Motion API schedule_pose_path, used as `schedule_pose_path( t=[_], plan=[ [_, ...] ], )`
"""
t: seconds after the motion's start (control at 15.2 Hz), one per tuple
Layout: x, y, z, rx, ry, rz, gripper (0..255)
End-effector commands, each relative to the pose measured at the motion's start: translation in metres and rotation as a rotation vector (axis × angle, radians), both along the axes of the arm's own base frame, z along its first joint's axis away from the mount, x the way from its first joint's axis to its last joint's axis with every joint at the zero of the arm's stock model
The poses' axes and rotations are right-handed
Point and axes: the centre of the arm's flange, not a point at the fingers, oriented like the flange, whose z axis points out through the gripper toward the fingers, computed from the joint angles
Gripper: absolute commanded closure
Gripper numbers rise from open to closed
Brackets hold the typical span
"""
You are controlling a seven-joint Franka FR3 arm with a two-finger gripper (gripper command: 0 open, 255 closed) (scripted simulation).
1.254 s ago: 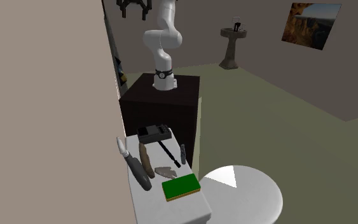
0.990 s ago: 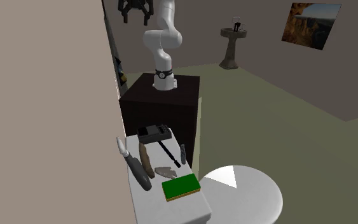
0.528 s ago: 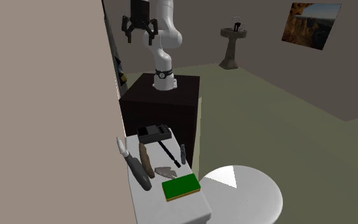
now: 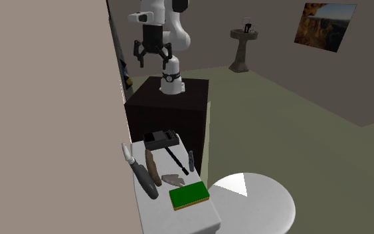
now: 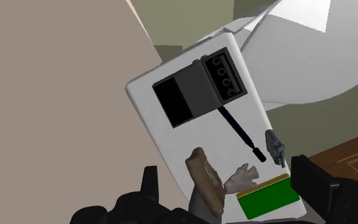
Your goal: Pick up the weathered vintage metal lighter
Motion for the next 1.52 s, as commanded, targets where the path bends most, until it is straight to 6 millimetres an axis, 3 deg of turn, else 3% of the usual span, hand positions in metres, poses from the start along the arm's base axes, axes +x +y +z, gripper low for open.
schedule_pose_path(
  t=[0.0, 1.45],
  plan=[
    [0.015, 0.013, -0.023, 0.004, 0.008, 0.015, 0],
    [0.144, 0.141, -0.251, 0.036, 0.107, 0.172, 0]
  ],
)
